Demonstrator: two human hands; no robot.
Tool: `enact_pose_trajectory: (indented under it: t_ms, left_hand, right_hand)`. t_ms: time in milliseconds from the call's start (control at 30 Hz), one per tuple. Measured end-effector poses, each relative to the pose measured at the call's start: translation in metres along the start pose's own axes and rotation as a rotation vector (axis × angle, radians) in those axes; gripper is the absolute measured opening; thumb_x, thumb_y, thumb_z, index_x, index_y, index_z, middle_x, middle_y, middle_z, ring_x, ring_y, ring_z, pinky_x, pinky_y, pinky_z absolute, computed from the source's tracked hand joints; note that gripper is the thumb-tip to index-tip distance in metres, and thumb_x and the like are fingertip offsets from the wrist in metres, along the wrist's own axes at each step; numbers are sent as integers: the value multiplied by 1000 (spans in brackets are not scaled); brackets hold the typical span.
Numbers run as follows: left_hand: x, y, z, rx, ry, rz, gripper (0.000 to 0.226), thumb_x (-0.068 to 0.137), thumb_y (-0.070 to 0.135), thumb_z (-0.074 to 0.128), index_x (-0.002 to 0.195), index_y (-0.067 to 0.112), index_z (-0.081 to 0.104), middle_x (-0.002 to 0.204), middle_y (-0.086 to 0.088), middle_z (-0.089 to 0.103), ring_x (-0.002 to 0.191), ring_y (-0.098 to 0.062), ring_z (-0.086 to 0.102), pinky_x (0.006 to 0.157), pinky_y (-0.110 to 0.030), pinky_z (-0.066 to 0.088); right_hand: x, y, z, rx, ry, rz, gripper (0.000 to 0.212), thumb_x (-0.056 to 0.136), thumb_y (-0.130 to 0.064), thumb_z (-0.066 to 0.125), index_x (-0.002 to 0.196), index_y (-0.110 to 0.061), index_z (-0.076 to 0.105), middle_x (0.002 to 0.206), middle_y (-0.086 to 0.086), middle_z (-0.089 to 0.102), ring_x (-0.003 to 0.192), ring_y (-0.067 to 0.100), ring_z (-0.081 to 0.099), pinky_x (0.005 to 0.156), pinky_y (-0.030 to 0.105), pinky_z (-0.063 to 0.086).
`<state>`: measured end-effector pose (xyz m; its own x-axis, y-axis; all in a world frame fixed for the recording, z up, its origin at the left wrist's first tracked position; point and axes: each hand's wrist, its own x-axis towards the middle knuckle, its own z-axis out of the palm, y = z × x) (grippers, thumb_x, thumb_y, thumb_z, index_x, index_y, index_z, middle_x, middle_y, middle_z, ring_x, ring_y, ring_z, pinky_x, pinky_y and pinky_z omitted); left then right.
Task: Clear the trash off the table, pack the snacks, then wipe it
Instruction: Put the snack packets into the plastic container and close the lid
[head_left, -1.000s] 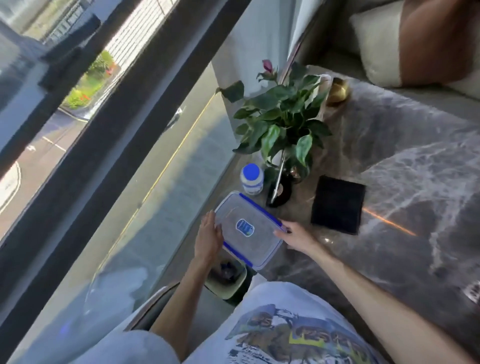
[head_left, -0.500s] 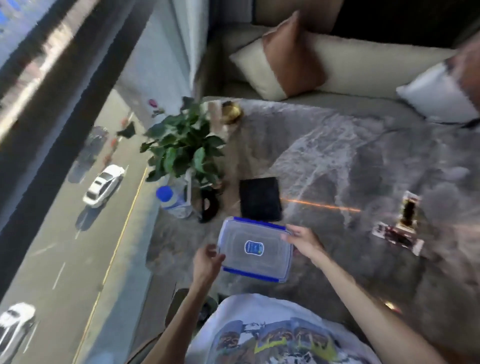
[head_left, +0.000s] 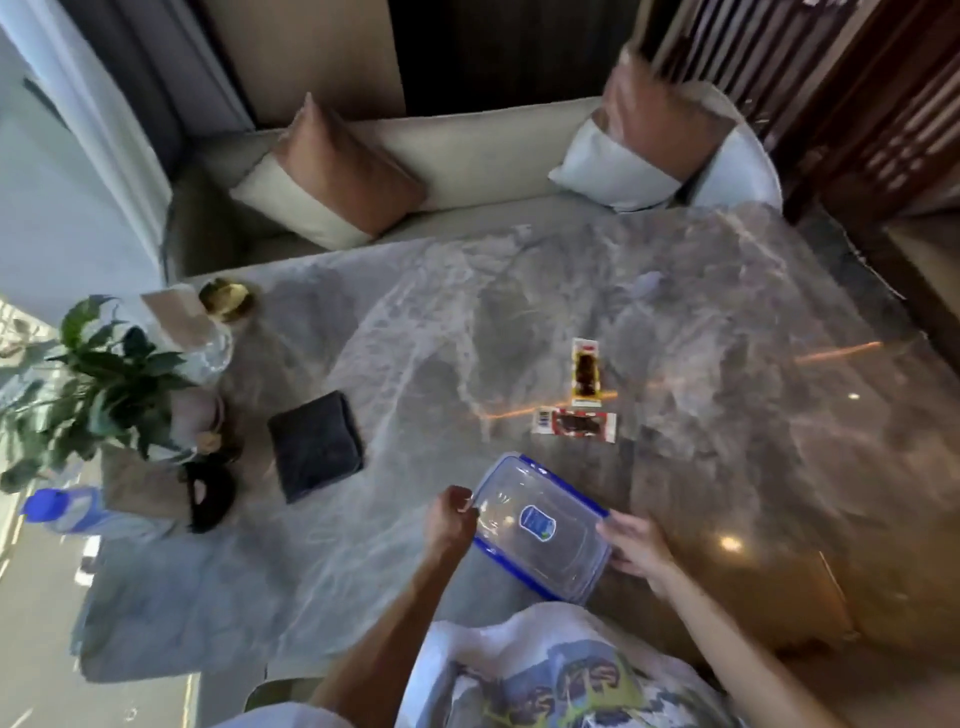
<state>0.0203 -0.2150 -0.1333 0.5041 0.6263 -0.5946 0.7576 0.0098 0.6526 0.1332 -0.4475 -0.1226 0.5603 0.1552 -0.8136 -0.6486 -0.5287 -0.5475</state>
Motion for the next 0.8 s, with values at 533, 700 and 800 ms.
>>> enact_pose_trajectory:
  t_ms: [533,700,800]
  left_hand:
    - [-14,5,49,-298,33,-85,18,97,13,52,107,-1,59,94,-17,65,84,-23,59,71,-28,49]
    - [-25,-19,60,-555,35,-212,18,95,12,57,111,6,62,99,-15,69,81,-22,62,64,-27,52]
    - [-26,-22,63,-684,14,-252,17,96,11,56,110,7,65,97,-15,68,76,-21,63,65,-28,54]
  right_hand:
    - [23,-3,-9,-92,-146,-81,39,93,-35,60,126,-15,58,112,-2,62,91,7,58,69,22,49]
    - [35,-8,7,-118,-128,-126,38,94,-30,59,126,-9,61,115,3,68,80,2,61,60,13,43]
    - [39,0,15,-44,-82,-116,36,95,-28,58,124,-7,63,99,0,69,76,4,62,57,12,46]
